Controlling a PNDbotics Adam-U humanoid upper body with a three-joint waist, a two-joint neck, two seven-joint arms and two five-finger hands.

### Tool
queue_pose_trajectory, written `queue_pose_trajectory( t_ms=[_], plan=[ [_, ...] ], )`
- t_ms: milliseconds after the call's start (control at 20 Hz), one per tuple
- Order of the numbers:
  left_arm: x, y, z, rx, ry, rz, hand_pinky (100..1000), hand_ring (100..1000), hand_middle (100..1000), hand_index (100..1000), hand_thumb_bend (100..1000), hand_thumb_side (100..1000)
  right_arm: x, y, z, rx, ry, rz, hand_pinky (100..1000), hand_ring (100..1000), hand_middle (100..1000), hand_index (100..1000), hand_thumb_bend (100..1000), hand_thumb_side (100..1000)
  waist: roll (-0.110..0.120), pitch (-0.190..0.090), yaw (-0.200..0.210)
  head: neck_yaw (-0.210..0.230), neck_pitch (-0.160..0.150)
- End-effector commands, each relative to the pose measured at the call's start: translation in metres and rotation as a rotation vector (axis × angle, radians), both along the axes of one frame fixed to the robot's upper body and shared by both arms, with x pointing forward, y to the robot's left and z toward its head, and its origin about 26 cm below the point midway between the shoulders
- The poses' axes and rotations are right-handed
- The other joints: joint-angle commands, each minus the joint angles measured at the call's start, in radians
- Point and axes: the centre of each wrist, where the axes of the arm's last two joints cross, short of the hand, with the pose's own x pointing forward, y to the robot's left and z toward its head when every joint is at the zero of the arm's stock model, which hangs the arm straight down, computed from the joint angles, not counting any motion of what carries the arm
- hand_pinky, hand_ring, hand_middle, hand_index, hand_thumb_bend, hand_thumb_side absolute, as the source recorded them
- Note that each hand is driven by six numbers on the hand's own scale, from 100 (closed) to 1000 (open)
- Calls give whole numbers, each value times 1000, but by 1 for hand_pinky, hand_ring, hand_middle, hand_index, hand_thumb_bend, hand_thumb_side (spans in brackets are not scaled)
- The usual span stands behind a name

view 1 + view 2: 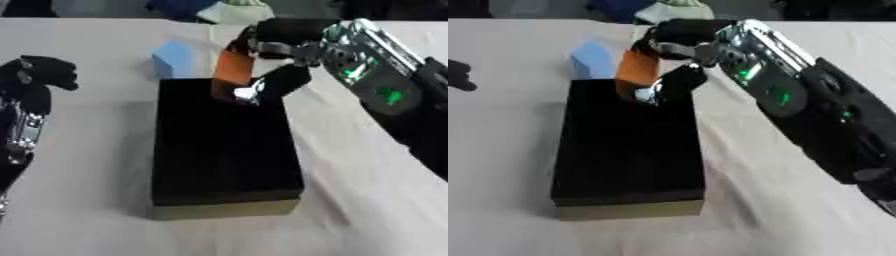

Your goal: Pick up objects on the table and place them in the box.

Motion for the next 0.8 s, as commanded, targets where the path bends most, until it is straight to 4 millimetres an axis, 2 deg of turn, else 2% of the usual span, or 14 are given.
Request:
queue_pose_trajectory(
  t_ms=[50,400,600,800],
  plan=[
    [-2,4,7,17,-22,6,762,634,692,717,100,967,-13,-2,9,8,14,5,776,743,596,795,100,820,3,-23,1,-4,7],
    [-2,2,7,15,-22,1,762,634,692,717,100,969,-20,2,-10,-5,53,2,776,747,605,796,100,855,5,-19,6,-12,13],
    [-2,1,6,14,-20,-4,762,634,692,716,100,970,-16,2,-22,-35,46,-18,789,765,643,823,100,888,6,-19,10,-16,11],
    [-1,1,6,12,-20,-6,761,634,692,716,100,971,-11,5,-33,-86,40,-24,803,803,726,861,100,909,7,-18,16,-21,9]
  ],
)
